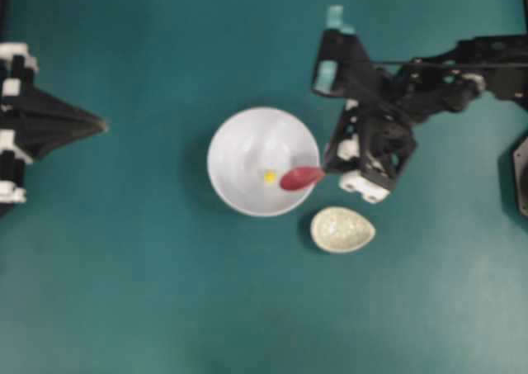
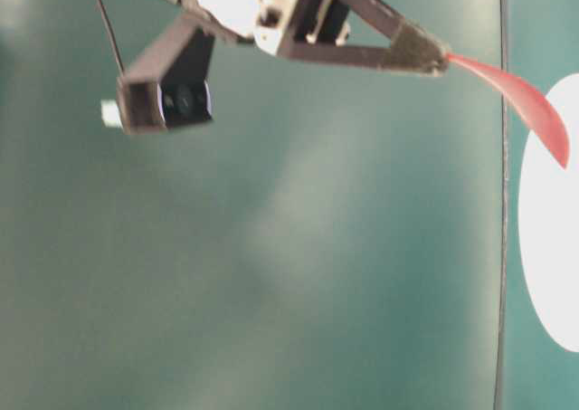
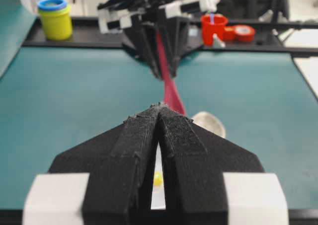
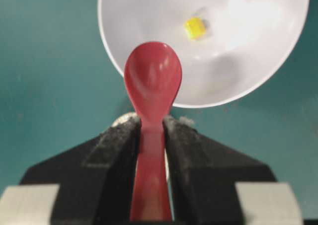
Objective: Scoop the yellow hexagonal prism block from the bowl with a spoon using the right arm.
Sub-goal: 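Lift the red spoon out of the rest and carry it toward the bowl, then lower the spoon bowl into the white bowl beside the yellow block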
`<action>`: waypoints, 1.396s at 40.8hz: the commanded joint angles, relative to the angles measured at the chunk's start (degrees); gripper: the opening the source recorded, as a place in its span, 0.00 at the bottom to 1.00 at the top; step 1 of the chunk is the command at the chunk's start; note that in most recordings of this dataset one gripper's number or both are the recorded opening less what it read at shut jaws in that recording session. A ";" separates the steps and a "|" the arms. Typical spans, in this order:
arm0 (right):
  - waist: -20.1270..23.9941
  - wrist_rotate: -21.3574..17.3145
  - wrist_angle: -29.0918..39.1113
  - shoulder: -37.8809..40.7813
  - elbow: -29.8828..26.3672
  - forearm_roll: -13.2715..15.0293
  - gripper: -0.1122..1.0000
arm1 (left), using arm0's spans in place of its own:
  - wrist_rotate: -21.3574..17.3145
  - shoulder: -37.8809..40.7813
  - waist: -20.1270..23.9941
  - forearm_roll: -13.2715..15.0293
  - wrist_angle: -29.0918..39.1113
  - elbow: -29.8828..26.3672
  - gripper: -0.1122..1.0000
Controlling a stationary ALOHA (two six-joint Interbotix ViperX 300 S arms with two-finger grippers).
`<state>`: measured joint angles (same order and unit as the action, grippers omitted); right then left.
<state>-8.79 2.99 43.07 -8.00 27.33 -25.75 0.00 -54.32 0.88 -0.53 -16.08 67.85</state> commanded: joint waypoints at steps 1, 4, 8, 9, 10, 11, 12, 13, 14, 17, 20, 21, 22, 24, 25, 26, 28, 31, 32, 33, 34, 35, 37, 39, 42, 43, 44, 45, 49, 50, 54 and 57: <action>-0.18 -3.16 3.52 1.67 -4.48 2.72 0.31 | 0.00 0.44 0.09 -0.09 -0.18 -1.49 0.09; -0.18 -6.42 7.12 3.60 -7.12 5.10 0.31 | 0.00 0.44 0.09 -0.09 -0.18 -1.49 0.09; -0.18 -9.14 11.07 5.54 -9.76 7.21 0.31 | 0.00 0.44 0.09 -0.09 -0.18 -1.49 0.09; -0.18 -9.76 12.04 6.06 -10.55 7.82 0.31 | 0.00 0.44 0.09 -0.09 -0.18 -1.49 0.09; -0.18 -10.02 12.57 6.33 -10.90 8.09 0.31 | 0.00 0.44 0.09 0.00 -0.18 -1.49 0.09; -0.18 -10.28 13.27 6.77 -11.60 8.44 0.31 | 0.00 0.44 0.09 -0.09 -0.18 -1.49 0.09; -0.18 -10.37 13.80 7.03 -11.95 8.61 0.31 | 0.00 0.44 0.09 -0.09 -0.18 -1.49 0.09; -0.18 -10.37 14.24 7.38 -12.48 8.88 0.31 | 0.00 0.53 0.09 -0.09 -0.18 -1.49 0.09; -0.18 -10.37 14.50 7.56 -12.74 8.96 0.31 | 0.00 0.53 0.09 -0.09 -0.18 -1.49 0.09; -0.18 -10.37 14.68 8.09 -13.54 9.05 0.31 | 0.00 0.53 0.09 -0.09 -0.18 -1.49 0.09; -0.18 -10.46 14.68 8.44 -13.80 9.05 0.31 | 0.00 0.53 0.09 -0.09 -0.18 -1.49 0.09; -0.18 -10.46 14.68 8.70 -13.80 9.14 0.31 | 0.00 0.53 0.09 -0.09 -0.18 -1.49 0.09; -0.18 -10.46 14.68 8.79 -13.80 9.14 0.31 | 0.00 0.53 0.09 -0.09 -0.18 -1.41 0.09; -0.18 -10.46 14.68 9.05 -13.80 9.05 0.31 | 0.00 0.53 0.09 -0.09 -0.18 -1.49 0.09; -0.18 -10.46 14.59 9.23 -13.80 9.14 0.31 | 0.00 0.44 0.09 -0.09 -0.18 -1.49 0.09; -0.18 -10.46 14.59 9.40 -13.80 9.14 0.31 | 0.00 0.53 0.09 -0.09 -0.18 -1.41 0.09; -0.18 -10.46 14.50 9.67 -13.80 9.14 0.31 | 0.00 0.53 0.09 -0.09 -0.18 -1.41 0.09; -0.18 -10.37 14.41 10.20 -13.80 9.14 0.31 | 0.00 0.44 0.09 -0.18 -0.18 -1.49 0.09; -0.09 -10.37 14.33 10.28 -13.80 9.23 0.31 | 0.00 0.44 0.09 -0.18 -0.18 -1.41 0.09; -0.09 -10.28 14.24 10.46 -13.80 9.23 0.31 | 0.00 0.53 0.09 -0.09 -0.18 -1.41 0.09; -0.09 -10.20 14.15 10.63 -13.80 9.14 0.31 | 0.00 0.53 0.09 -0.18 -0.18 -1.41 0.09; 0.00 -10.20 13.89 10.72 -13.80 9.14 0.31 | 0.00 0.44 0.09 -0.18 -0.18 -1.49 0.09; 0.09 -10.11 13.45 11.07 -13.71 9.23 0.31 | 0.00 0.53 0.09 -0.18 -0.18 -1.41 0.09; 0.18 -10.11 12.83 11.51 -13.80 9.32 0.31 | 0.00 0.53 0.09 -0.18 -0.18 -1.41 0.09; 0.26 -10.11 11.95 12.04 -13.71 9.32 0.31 | 0.00 0.53 0.09 -0.18 -0.18 -1.41 0.09; 0.26 -10.11 11.60 12.39 -13.71 9.32 0.31 | 0.00 0.44 0.09 -0.18 -0.18 -1.41 0.09; 0.26 -10.02 11.43 12.57 -13.71 9.32 0.31 | 0.00 0.53 0.09 -0.18 -0.18 -1.41 0.09; 0.35 -10.02 11.25 12.74 -13.80 9.32 0.31 | 0.00 0.44 0.09 -0.18 -0.18 -1.41 0.09; 0.35 -10.02 10.81 13.27 -13.80 9.32 0.31 | 0.00 0.35 0.09 -0.18 -0.18 -1.41 0.09; 0.35 -10.02 10.81 13.45 -13.71 9.32 0.31 | 0.00 0.26 0.09 -0.18 -0.18 -1.41 0.09; 0.35 -10.02 10.63 13.54 -13.62 9.32 0.31 | 0.00 0.26 0.09 -0.18 -0.18 -1.49 0.09; 0.44 -10.02 10.63 13.62 -13.45 9.32 0.31 | 0.00 0.26 0.09 -0.18 -0.18 -1.41 0.09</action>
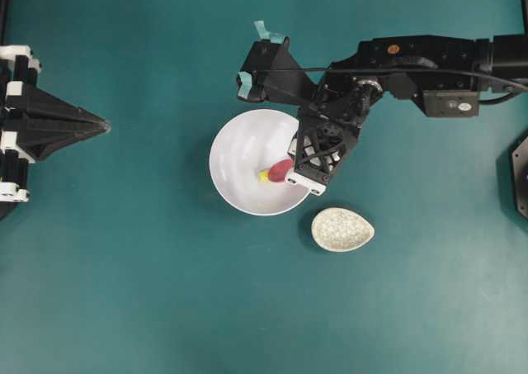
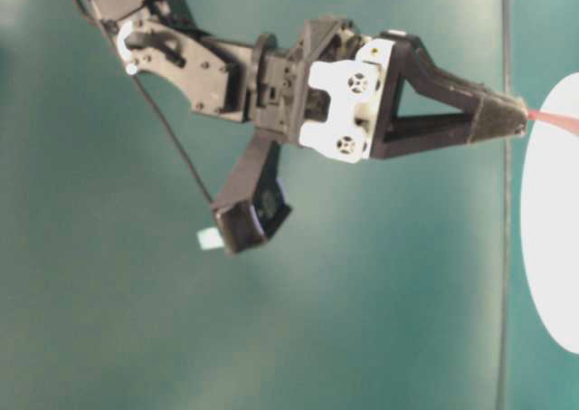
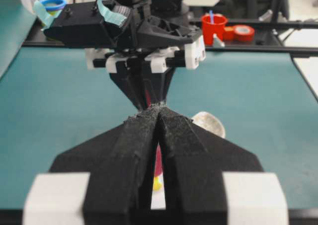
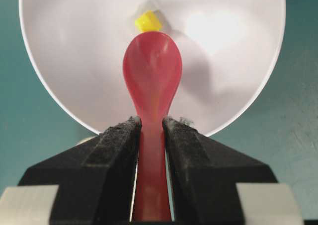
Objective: Scoop the yellow hexagonal prism block from the bowl with a spoon using the right arm.
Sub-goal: 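Lower the spoon bowl into the white bowl beside the yellow block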
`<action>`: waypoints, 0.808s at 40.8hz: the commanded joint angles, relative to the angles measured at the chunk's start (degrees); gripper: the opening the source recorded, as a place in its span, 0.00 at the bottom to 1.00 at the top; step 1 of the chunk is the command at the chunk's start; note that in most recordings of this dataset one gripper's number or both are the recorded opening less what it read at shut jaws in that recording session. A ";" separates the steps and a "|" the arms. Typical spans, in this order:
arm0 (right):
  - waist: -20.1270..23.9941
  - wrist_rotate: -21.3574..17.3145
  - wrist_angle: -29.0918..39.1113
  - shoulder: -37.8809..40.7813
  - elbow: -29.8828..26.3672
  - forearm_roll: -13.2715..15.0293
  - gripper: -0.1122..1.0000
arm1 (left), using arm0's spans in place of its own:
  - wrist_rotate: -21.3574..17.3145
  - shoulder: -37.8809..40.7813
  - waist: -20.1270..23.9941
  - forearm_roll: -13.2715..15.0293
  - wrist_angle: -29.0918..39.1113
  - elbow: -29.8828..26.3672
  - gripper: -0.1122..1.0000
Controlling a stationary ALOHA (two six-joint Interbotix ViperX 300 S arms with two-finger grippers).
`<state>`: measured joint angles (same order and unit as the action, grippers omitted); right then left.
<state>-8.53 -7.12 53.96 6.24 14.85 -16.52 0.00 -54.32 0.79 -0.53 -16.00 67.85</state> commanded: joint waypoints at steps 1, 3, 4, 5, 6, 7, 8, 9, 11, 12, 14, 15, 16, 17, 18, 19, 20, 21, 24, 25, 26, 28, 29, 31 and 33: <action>0.26 0.09 -0.26 -0.62 -0.88 0.09 0.31 | 0.00 0.26 0.18 -0.18 -0.26 -1.49 0.09; 0.53 0.09 -0.26 -0.62 -0.97 0.09 0.31 | 0.00 0.26 0.18 -0.18 -0.26 -1.49 0.09; 0.62 0.09 -0.26 -0.62 -0.88 0.09 0.31 | 0.00 0.26 0.18 -0.18 -0.26 -1.49 0.09; 0.79 0.00 -0.35 -0.62 -0.88 0.09 0.31 | 0.00 0.26 0.18 -0.18 -0.26 -1.49 0.09; 0.79 0.00 -0.44 -0.62 -0.97 0.09 0.31 | 0.00 0.26 0.18 -0.18 -0.26 -1.49 0.09; 1.05 -0.09 -0.44 -0.62 -0.88 0.09 0.31 | 0.00 0.26 0.18 -0.18 -0.26 -1.41 0.09; 1.14 -0.26 -0.44 -0.62 -0.88 0.09 0.31 | 0.00 0.26 0.18 -0.18 -0.26 -1.41 0.09; 1.32 -0.44 -0.44 -0.62 -0.88 0.00 0.31 | 0.00 0.26 0.18 -0.18 -0.26 -1.49 0.09; 1.58 -0.44 -0.62 -0.62 -0.88 0.00 0.31 | 0.00 0.26 0.18 -0.18 -0.26 -1.49 0.09; 1.67 -0.44 -0.62 -0.62 -0.88 0.09 0.31 | 0.00 0.26 0.18 -0.18 -0.26 -1.49 0.09; 1.85 -0.44 -0.44 -0.62 -0.79 0.09 0.31 | 0.00 0.26 0.18 -0.18 -0.26 -1.49 0.09; 2.02 -0.44 -0.44 -0.62 -0.70 0.09 0.31 | 0.00 0.26 0.18 -0.18 -0.26 -1.49 0.09; 2.02 -0.44 -0.62 -0.62 -0.70 0.00 0.31 | 0.00 0.26 0.18 -0.18 -0.26 -1.41 0.09; 2.02 -0.44 -0.62 -0.62 -0.70 0.09 0.31 | 0.00 0.26 0.18 -0.18 -0.26 -1.49 0.09; 2.02 -0.44 -0.70 -0.53 -0.70 0.09 0.31 | 0.00 0.26 0.18 -0.18 -0.26 -1.41 0.09; 1.93 -0.35 -0.79 -0.62 -0.70 0.09 0.31 | 0.00 0.26 0.18 -0.18 -0.26 -1.41 0.09; 2.02 -0.26 -0.97 -0.62 -0.62 0.09 0.31 | 0.00 0.26 0.18 -0.18 -0.26 -1.49 0.09; 2.02 -0.18 -1.23 -0.62 -0.62 0.00 0.31 | 0.00 0.26 0.18 -0.18 -0.26 -1.49 0.09; 1.93 -0.09 -2.29 -0.44 -0.53 0.09 0.31 | 0.00 0.26 0.18 -0.18 -0.26 -1.41 0.09; 2.02 -0.09 -2.55 -0.44 -0.44 0.09 0.31 | 0.00 0.18 0.18 -0.18 -0.26 -1.49 0.09; 2.02 -0.09 -2.81 -0.35 -0.44 0.09 0.31 | 0.00 0.18 0.18 -0.18 -0.26 -1.49 0.09; 2.02 -0.09 -3.16 -0.09 -0.44 0.09 0.31 | 0.00 0.18 0.18 -0.18 -0.26 -1.49 0.09; 2.02 -0.09 -3.25 0.18 -0.44 0.09 0.31 | 0.00 0.09 0.18 -0.18 -0.26 -1.49 0.09; 2.02 -0.09 -3.34 0.44 -0.44 0.09 0.31 | 0.00 0.09 0.18 -0.18 -0.26 -1.49 0.09; 2.02 0.00 -3.34 0.79 -0.44 0.09 0.31 | 0.09 0.09 0.18 -0.18 -0.26 -1.49 0.09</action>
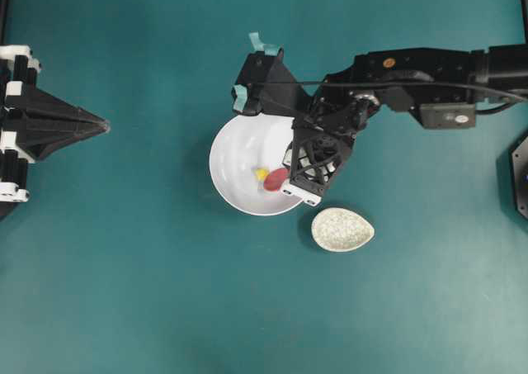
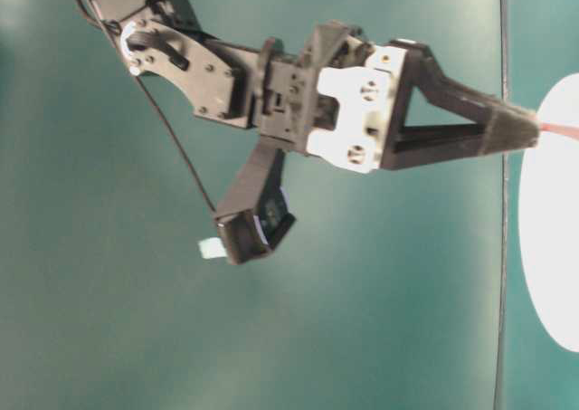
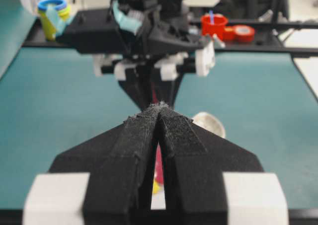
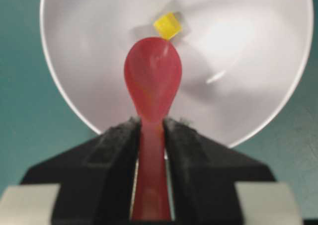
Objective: Scoop the yellow hexagonal prism block from the bowl with a spoon using the right arm.
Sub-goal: 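Lower the spoon bowl into the white bowl beside the yellow block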
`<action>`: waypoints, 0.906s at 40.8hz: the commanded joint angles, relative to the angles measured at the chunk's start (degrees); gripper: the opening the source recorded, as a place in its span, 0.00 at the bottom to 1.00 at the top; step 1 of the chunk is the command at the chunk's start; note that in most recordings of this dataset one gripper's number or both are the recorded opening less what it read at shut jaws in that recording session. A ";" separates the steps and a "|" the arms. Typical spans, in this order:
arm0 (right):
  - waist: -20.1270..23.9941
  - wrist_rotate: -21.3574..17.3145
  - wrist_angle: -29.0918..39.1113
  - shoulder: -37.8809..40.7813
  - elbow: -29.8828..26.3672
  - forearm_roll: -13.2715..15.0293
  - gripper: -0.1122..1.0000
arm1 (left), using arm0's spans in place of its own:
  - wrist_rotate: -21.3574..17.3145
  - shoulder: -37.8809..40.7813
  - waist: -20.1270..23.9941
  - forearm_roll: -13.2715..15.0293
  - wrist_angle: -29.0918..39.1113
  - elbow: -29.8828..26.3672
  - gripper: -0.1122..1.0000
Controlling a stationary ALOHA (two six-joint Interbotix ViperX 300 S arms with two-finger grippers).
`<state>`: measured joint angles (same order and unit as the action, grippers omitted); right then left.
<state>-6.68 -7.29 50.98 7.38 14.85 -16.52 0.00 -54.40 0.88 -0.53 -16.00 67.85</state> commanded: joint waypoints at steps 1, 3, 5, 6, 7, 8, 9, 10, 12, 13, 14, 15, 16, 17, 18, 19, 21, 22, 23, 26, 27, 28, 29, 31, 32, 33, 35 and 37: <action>0.18 0.18 -0.35 -0.18 -0.35 0.09 0.31 | 0.09 0.09 0.09 -0.18 -0.26 -1.49 0.09; 0.18 0.18 -0.53 0.09 -0.44 0.18 0.31 | 0.18 0.09 0.09 -0.18 -0.26 -1.49 0.09; 0.18 0.18 -0.97 0.26 -0.35 0.26 0.31 | 0.18 0.00 0.09 -0.18 -0.26 -1.49 0.09; 0.18 0.18 -1.23 0.35 -0.44 0.44 0.31 | 0.18 0.09 0.09 -0.18 -0.26 -1.49 0.09; 0.18 0.09 -1.41 0.44 -0.44 0.62 0.31 | 0.18 0.00 0.09 -0.18 -0.26 -1.49 0.09; 0.18 -0.18 -1.85 0.44 -0.44 0.97 0.31 | 0.26 0.00 0.09 -0.18 -0.26 -1.49 0.09; 0.18 -0.26 -2.11 0.44 -0.44 1.14 0.31 | 0.26 0.00 0.09 -0.18 -0.26 -1.49 0.09; 0.18 -0.26 -2.37 0.53 -0.44 1.32 0.31 | 0.35 0.09 0.09 -0.18 -0.26 -1.49 0.09; 0.09 -0.35 -3.25 0.44 -0.44 1.85 0.31 | 0.35 0.00 0.09 -0.18 -0.26 -1.49 0.09; 0.18 -0.44 -3.69 0.53 -0.44 2.11 0.31 | 0.35 0.00 0.09 -0.18 -0.26 -1.49 0.09; 0.18 -0.44 -3.96 0.53 -0.44 2.20 0.31 | 0.35 0.00 0.09 -0.18 -0.26 -1.49 0.09; 0.18 -0.44 -4.31 0.53 -0.44 2.29 0.31 | 0.35 0.00 0.09 -0.18 -0.26 -1.49 0.09; 0.18 -0.44 -4.75 0.53 -0.44 2.55 0.31 | 0.35 0.00 0.09 -0.18 -0.26 -1.49 0.09; 0.09 -0.44 -4.92 0.53 -0.44 2.64 0.31 | 0.35 0.00 0.09 -0.18 -0.26 -1.49 0.09; 0.09 -0.44 -5.36 0.53 -0.35 2.72 0.31 | 0.35 0.09 0.09 -0.18 -0.26 -1.49 0.09; 0.18 -0.44 -5.62 0.53 -0.35 2.81 0.31 | 0.35 0.00 0.09 -0.18 -0.26 -1.49 0.09; 0.09 -0.44 -6.06 0.53 -0.35 3.08 0.31 | 0.35 0.00 0.09 -0.18 -0.26 -1.49 0.09; 0.09 -0.44 -6.42 0.53 -0.26 3.34 0.31 | 0.35 0.00 0.09 -0.18 -0.26 -1.49 0.09; 0.18 -0.44 -6.59 0.53 -0.18 3.52 0.31 | 0.35 0.00 0.09 -0.18 -0.26 -1.49 0.09; 0.18 -0.53 -7.65 0.53 0.26 4.13 0.31 | 0.35 0.00 0.09 -0.18 -0.26 -1.49 0.09; 0.18 -0.44 -7.91 0.53 0.44 4.31 0.31 | 0.35 0.00 0.09 -0.18 -0.26 -1.49 0.09; 0.09 -0.44 -8.44 0.53 0.79 4.57 0.31 | 0.35 0.00 0.09 -0.18 -0.26 -1.49 0.09; 0.18 -0.44 -8.88 0.53 0.88 4.66 0.31 | 0.35 0.00 0.09 -0.18 -0.26 -1.49 0.09; 0.18 -0.44 -9.67 0.53 1.32 4.92 0.31 | 0.35 0.00 0.09 -0.18 -0.26 -1.49 0.09; 0.18 -0.44 -10.28 0.53 1.58 5.01 0.31 | 0.35 0.00 0.09 -0.18 -0.26 -1.49 0.09; 0.18 -0.44 -10.55 0.53 1.67 5.10 0.31 | 0.35 0.00 0.09 -0.18 -0.26 -1.49 0.09; 0.18 -0.44 -11.60 0.53 1.93 5.36 0.31 | 0.44 0.00 0.09 -0.18 -0.26 -1.49 0.09; 0.09 -0.44 -12.48 0.53 2.29 5.63 0.31 | 0.44 0.00 0.09 -0.18 -0.26 -1.49 0.09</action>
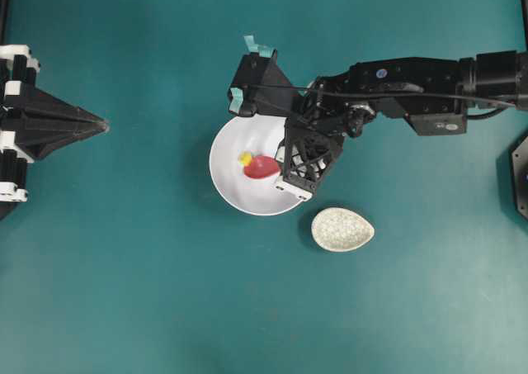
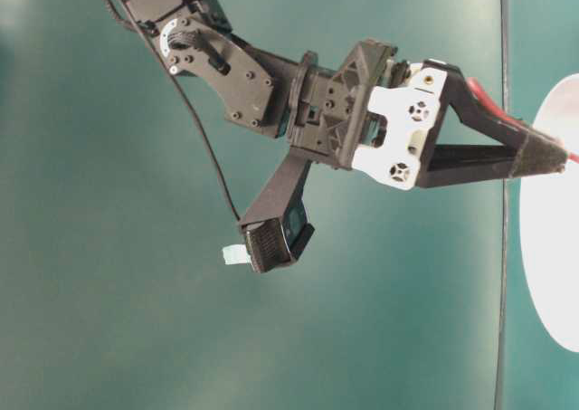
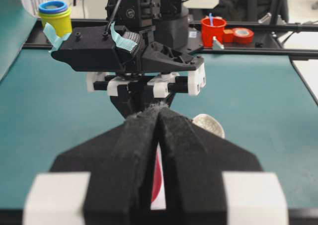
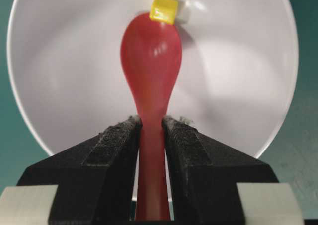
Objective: Scoop the yellow hexagonal prism block from the bowl with a spoon using the right arm.
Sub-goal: 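Lower the spoon bowl into the white bowl beside the yellow block, then slide the spoon under the yellow block to scoop it up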
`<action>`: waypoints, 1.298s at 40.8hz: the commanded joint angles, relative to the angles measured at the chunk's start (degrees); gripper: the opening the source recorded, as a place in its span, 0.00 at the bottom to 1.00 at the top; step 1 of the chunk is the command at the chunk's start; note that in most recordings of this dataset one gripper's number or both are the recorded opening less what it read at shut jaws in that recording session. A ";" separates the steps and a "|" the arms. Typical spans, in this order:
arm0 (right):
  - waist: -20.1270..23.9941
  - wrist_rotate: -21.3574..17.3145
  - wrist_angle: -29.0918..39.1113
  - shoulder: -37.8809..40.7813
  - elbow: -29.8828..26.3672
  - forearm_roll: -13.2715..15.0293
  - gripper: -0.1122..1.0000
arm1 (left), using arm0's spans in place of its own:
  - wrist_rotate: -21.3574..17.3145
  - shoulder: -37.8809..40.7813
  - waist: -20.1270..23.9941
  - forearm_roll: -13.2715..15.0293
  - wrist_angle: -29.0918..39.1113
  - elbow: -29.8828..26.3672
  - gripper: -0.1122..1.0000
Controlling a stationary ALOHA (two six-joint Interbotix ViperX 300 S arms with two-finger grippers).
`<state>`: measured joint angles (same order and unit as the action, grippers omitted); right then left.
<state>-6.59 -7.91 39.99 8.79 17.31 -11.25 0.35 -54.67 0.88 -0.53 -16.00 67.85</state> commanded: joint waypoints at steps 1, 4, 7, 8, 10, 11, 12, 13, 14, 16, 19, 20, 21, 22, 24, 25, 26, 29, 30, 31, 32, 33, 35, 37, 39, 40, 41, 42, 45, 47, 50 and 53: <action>0.09 0.18 -1.93 -0.88 0.00 0.44 0.31 | 0.18 0.26 0.09 -0.18 -0.26 -1.49 0.09; 0.00 0.18 -2.90 -0.88 0.35 0.79 0.31 | 0.18 0.26 0.09 -0.18 -0.18 -1.49 0.09; 0.09 0.18 -3.52 -0.88 0.70 1.14 0.31 | 0.18 0.26 0.09 -0.18 -0.26 -1.49 0.09; 0.09 0.18 -3.69 -0.88 0.88 1.23 0.31 | 0.18 0.26 0.09 -0.18 -0.26 -1.49 0.09; 0.00 0.18 -3.96 -0.88 1.23 1.41 0.31 | 0.18 0.26 0.09 -0.18 -0.26 -1.49 0.09; 0.00 0.18 -4.13 -0.88 1.41 1.49 0.31 | 0.26 0.26 0.09 -0.18 -0.26 -1.49 0.09; 0.00 0.18 -4.31 -0.88 1.67 1.49 0.31 | 0.26 0.26 0.09 -0.18 -0.26 -1.49 0.09; 0.09 0.18 -4.39 -0.88 1.85 1.58 0.31 | 0.26 0.26 0.09 -0.18 -0.26 -1.49 0.09; 0.09 0.18 -4.48 -0.88 2.02 1.58 0.31 | 0.26 0.26 0.09 -0.18 -0.26 -1.49 0.09; 0.09 0.18 -4.75 -0.97 2.37 1.67 0.31 | 0.26 0.26 0.09 -0.18 -0.26 -1.49 0.09; 0.09 0.18 -5.10 -0.88 2.81 1.85 0.31 | 0.26 0.26 0.09 -0.18 -0.26 -1.49 0.09; 0.00 0.18 -5.27 -0.88 2.90 1.85 0.31 | 0.26 0.26 0.09 -0.18 -0.18 -1.49 0.09; 0.00 0.18 -5.54 -0.97 3.08 1.85 0.31 | 0.26 0.26 0.09 -0.18 -0.26 -1.49 0.09; 0.00 0.18 -5.62 -0.97 3.16 1.85 0.31 | 0.26 0.26 0.09 -0.18 -0.26 -1.49 0.09; 0.09 0.18 -6.15 -0.88 3.34 1.85 0.31 | 0.26 0.26 0.09 -0.18 -0.26 -1.49 0.09; 0.09 0.18 -6.42 -0.97 3.43 1.85 0.31 | 0.26 0.26 0.09 -0.18 -0.26 -1.49 0.09; 0.09 0.18 -6.59 -0.88 3.52 1.85 0.31 | 0.26 0.26 0.09 -0.09 -0.26 -1.49 0.09; 0.09 0.18 -7.47 -0.88 3.78 1.85 0.31 | 0.26 0.26 0.09 -0.18 -0.26 -1.49 0.09; 0.09 0.18 -7.65 -0.88 3.87 1.85 0.31 | 0.26 0.26 0.09 -0.18 -0.18 -1.49 0.09; 0.09 0.18 -8.00 -0.88 3.96 1.85 0.31 | 0.26 0.26 0.09 -0.18 -0.26 -1.49 0.09; 0.00 0.18 -8.26 -0.88 4.04 1.85 0.31 | 0.18 0.26 0.09 -0.18 -0.18 -1.49 0.09; 0.00 0.18 -8.53 -0.88 4.13 1.85 0.31 | 0.26 0.26 0.09 -0.18 -0.26 -1.49 0.09; 0.09 0.18 -9.14 -0.88 4.22 1.85 0.31 | 0.26 0.26 0.09 -0.18 -0.26 -1.49 0.09; 0.09 0.18 -9.67 -0.88 4.39 1.85 0.31 | 0.26 0.26 0.09 -0.18 -0.26 -1.49 0.09; 0.00 0.18 -10.11 -0.88 4.48 1.93 0.31 | 0.18 0.26 0.09 -0.18 -0.26 -1.49 0.09; 0.00 0.18 -10.20 -0.88 4.48 1.93 0.31 | 0.18 0.26 0.09 -0.18 -0.26 -1.49 0.09; 0.09 0.18 -10.28 -0.88 4.57 1.93 0.31 | 0.18 0.26 0.09 -0.18 -0.18 -1.49 0.09; 0.09 0.18 -10.37 -0.88 4.57 1.93 0.31 | 0.18 0.26 0.09 -0.18 -0.26 -1.49 0.09; 0.09 0.18 -10.37 -0.88 4.57 1.93 0.31 | 0.18 0.26 0.09 -0.18 -0.26 -1.49 0.09; 0.09 0.18 -10.37 -0.88 4.57 1.93 0.31 | 0.18 0.26 0.09 -0.18 -0.18 -1.49 0.09; 0.09 0.18 -10.37 -0.88 4.66 1.93 0.31 | 0.18 0.26 0.09 -0.18 -0.26 -1.49 0.09; 0.09 0.18 -10.37 -0.88 4.66 1.93 0.31 | 0.18 0.26 0.09 -0.18 -0.18 -1.49 0.09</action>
<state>-6.59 -7.82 30.06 8.79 22.41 -9.40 0.53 -54.67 0.88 -0.53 -16.00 67.85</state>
